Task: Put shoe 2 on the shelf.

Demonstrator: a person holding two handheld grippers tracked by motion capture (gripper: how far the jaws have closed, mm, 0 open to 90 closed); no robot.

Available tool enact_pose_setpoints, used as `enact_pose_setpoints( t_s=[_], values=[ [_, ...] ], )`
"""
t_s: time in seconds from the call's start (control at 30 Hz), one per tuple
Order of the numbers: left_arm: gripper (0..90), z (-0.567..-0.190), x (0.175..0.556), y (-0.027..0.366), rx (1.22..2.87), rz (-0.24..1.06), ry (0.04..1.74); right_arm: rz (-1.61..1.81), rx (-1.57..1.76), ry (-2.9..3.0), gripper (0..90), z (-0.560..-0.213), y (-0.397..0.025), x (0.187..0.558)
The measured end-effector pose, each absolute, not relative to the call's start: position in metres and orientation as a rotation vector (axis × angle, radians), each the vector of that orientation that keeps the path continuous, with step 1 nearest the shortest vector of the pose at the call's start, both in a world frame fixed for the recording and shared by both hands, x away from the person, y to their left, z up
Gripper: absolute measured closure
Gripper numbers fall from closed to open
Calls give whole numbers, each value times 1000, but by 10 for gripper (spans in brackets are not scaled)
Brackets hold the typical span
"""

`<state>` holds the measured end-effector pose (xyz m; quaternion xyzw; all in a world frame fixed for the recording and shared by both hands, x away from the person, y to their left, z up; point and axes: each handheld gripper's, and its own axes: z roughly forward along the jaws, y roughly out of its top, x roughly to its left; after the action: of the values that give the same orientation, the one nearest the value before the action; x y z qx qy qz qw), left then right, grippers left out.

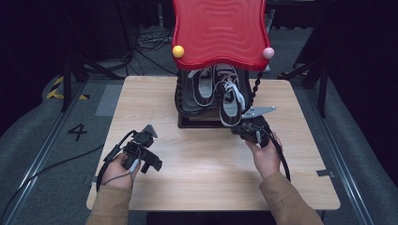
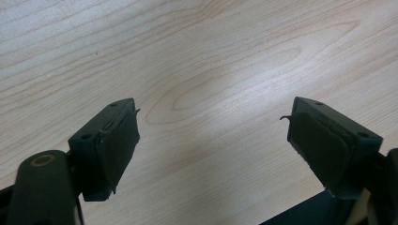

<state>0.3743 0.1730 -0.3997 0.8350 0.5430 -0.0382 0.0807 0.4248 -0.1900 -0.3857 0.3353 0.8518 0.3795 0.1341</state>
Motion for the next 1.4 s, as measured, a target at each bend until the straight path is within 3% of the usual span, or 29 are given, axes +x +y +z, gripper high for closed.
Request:
enact_pose_setpoints(
  t_s=[1.0, 1.4],
  values=[
    [172, -404, 362, 191, 2465, -131, 1675, 954, 975, 2459, 900, -368, -165, 496],
    [172, -408, 364, 188, 2479, -140, 1679, 896, 926, 2516, 900, -360, -155, 502]
  ],
)
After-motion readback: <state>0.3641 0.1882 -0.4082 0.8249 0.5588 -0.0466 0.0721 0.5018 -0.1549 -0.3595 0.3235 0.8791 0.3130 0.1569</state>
